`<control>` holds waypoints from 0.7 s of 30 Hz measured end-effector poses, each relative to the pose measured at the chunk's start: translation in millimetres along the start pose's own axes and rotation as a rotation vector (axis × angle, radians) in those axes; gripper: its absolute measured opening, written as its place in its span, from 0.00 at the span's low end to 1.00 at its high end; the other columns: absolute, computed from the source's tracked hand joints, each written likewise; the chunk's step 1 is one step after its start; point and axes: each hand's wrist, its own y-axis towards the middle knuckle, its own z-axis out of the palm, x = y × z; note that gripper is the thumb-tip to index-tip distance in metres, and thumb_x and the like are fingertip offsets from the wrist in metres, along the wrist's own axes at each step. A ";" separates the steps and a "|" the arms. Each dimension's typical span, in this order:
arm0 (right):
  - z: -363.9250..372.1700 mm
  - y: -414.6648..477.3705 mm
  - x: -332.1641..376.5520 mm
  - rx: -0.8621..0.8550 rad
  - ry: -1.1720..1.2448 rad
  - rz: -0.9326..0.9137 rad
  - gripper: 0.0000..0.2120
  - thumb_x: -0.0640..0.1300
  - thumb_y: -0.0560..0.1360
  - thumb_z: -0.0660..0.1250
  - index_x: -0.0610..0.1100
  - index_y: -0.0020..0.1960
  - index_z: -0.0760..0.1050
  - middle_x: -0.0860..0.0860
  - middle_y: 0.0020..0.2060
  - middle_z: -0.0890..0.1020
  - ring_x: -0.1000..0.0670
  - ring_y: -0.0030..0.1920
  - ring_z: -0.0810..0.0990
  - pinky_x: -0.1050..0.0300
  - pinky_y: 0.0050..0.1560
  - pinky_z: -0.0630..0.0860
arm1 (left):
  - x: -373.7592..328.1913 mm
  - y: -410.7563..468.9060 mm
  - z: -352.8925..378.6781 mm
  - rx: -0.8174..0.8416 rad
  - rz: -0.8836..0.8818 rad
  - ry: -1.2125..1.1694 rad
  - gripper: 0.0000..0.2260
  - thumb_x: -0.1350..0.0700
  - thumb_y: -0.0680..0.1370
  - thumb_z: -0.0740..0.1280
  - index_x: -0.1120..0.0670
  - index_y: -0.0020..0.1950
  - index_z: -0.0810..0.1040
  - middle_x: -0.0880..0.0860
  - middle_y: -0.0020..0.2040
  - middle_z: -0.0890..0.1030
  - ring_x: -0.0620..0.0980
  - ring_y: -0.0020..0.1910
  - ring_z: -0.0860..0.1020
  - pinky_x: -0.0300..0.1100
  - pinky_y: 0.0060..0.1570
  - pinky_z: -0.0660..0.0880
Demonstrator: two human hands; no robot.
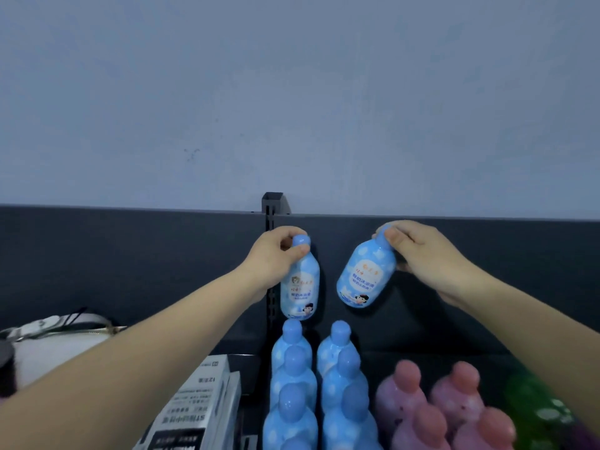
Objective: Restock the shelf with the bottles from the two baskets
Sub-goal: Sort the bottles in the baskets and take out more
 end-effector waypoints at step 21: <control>32.1 17.0 -50.9 0.283 -0.102 0.041 0.09 0.46 0.80 0.59 0.47 0.47 0.78 0.49 0.49 0.82 0.44 0.54 0.79 0.43 0.60 0.74 | 55.6 -7.5 13.2 0.234 -0.248 0.374 0.05 0.57 0.75 0.69 0.50 0.50 0.78 0.51 0.49 0.78 0.46 0.42 0.75 0.38 0.41 0.74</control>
